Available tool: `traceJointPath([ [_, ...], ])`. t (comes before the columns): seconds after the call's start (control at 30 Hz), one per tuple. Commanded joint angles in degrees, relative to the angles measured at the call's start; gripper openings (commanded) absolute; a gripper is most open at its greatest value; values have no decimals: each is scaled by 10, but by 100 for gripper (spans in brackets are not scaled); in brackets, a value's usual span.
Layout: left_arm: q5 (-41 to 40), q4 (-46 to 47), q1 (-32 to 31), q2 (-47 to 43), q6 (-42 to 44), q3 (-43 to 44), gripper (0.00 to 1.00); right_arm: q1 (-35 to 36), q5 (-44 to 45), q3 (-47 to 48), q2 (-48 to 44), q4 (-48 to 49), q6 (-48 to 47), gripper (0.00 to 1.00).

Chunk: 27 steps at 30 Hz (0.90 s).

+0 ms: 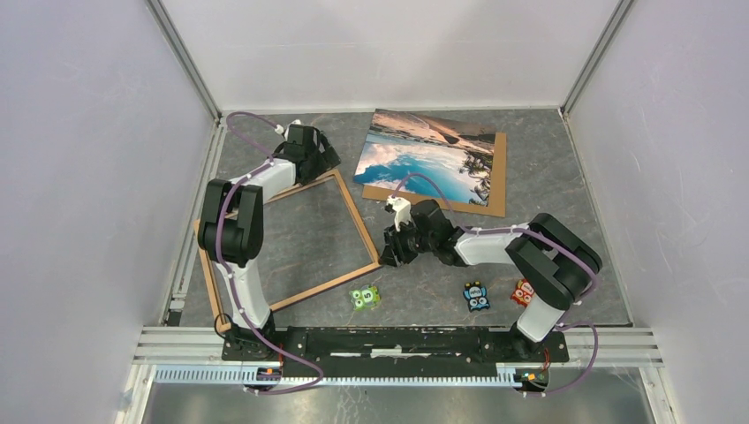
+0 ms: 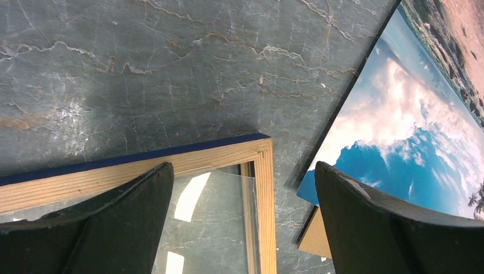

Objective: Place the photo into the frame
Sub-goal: Adjust the photo frame item on the photo frame.

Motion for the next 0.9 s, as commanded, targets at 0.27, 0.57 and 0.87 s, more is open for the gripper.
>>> traceJointPath([
  [0.27, -3, -117, -44, -54, 67, -6, 100, 3, 76, 34, 54, -41, -5, 45],
  [0.57, -32, -156, -46, -186, 95, -35, 100, 1, 105, 45, 28, -70, -19, 51],
  [0.87, -14, -179, -47, -361, 126, -156, 100, 9, 68, -20, -44, -10, 135, 65],
])
